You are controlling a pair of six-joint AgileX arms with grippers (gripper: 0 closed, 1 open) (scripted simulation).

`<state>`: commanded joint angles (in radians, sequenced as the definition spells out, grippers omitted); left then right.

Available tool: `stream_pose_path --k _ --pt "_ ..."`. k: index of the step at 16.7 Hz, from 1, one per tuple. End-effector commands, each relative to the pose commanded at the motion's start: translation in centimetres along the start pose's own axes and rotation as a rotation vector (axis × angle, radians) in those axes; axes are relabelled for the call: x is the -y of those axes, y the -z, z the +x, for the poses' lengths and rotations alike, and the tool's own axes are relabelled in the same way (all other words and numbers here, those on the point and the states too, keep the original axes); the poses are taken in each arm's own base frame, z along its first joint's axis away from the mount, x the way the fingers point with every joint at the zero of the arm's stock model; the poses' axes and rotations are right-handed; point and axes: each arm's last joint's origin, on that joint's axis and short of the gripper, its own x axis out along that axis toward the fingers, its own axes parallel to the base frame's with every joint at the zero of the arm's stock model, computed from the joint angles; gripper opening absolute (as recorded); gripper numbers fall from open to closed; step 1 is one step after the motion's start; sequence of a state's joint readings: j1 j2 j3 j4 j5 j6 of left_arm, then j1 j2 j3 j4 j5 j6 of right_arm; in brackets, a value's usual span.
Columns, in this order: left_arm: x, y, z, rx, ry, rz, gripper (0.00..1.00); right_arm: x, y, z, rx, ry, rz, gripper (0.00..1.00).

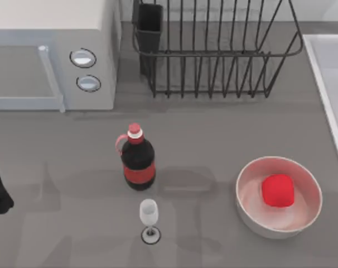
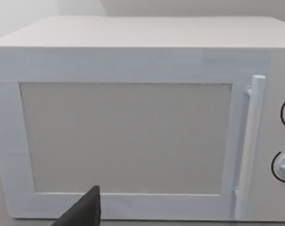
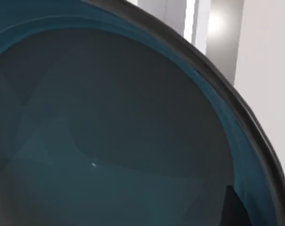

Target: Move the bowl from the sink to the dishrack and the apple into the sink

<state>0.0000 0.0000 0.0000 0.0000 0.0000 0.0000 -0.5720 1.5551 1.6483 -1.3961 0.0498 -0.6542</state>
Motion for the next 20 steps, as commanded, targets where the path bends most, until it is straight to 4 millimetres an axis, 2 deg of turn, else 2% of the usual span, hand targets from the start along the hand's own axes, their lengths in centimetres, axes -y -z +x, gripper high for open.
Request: stream_pose_path --k 3,5,8,10,12,15,17,20 --pt "0.0 0.0 0.0 0.000 0.000 0.000 1.00 -3.9 -5.2 -0.3 0.159 0.153 -0.065 0.00" --pt "0.0 0.0 0.0 0.000 0.000 0.000 1.00 -7.7 -8.7 -1.0 0.318 0.240 -0.089 0.00" --pt "0.0 0.0 0.0 0.000 0.000 0.000 1.00 -15.2 -12.6 -3.2 0.605 0.303 -0.086 0.00" --pt "0.0 0.0 0.0 0.000 0.000 0.000 1.00 -20.7 -13.9 -5.1 0.802 0.290 -0.056 0.00" --pt "0.0 0.0 0.0 0.000 0.000 0.000 1.00 -26.2 -14.1 -7.2 0.985 0.236 -0.007 0.00" --pt "0.0 0.0 0.0 0.000 0.000 0.000 1.00 -33.1 -12.5 -10.2 1.201 0.106 0.084 0.00" --pt "0.0 0.0 0.0 0.000 0.000 0.000 1.00 -36.4 -11.0 -11.8 1.295 0.017 0.146 0.00" --pt "0.0 0.0 0.0 0.000 0.000 0.000 1.00 -38.8 -9.4 -13.2 1.365 -0.069 0.209 0.00"
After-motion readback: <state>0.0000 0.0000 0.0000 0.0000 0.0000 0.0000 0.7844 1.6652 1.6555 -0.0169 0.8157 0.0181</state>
